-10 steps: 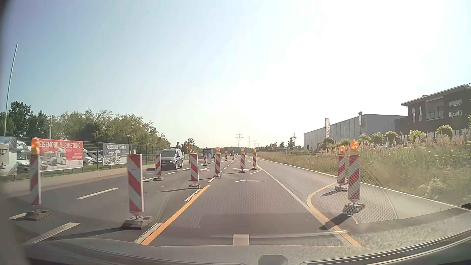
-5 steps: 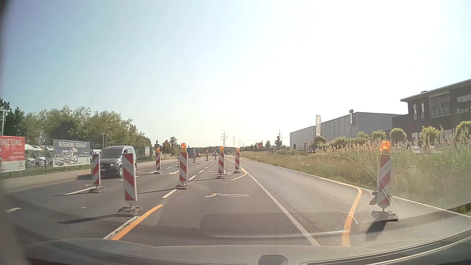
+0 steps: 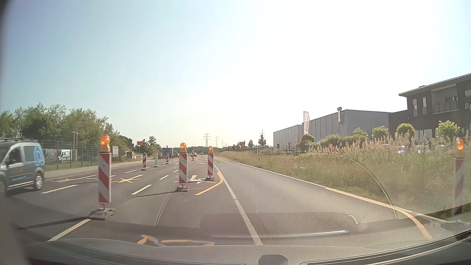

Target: Follow the waypoints while adhering to traffic rules and regulations

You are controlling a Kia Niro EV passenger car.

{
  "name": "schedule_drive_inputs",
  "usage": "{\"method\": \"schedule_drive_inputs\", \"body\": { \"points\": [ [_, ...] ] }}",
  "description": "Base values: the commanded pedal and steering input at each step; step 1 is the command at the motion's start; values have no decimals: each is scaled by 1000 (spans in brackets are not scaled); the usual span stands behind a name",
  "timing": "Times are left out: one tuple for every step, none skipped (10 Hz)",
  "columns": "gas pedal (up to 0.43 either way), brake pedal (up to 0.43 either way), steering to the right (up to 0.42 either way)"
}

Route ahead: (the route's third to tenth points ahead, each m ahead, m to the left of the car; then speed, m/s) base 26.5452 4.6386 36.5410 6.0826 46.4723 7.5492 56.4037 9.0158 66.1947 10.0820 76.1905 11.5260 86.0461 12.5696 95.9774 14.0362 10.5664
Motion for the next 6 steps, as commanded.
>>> {"method": "schedule_drive_inputs", "body": {
  "points": [
    [98,18,34],
    [110,18,27],
    [110,18,16],
    [118,18,3],
    [130,18,-4],
    [150,18,-13]
  ]
}}
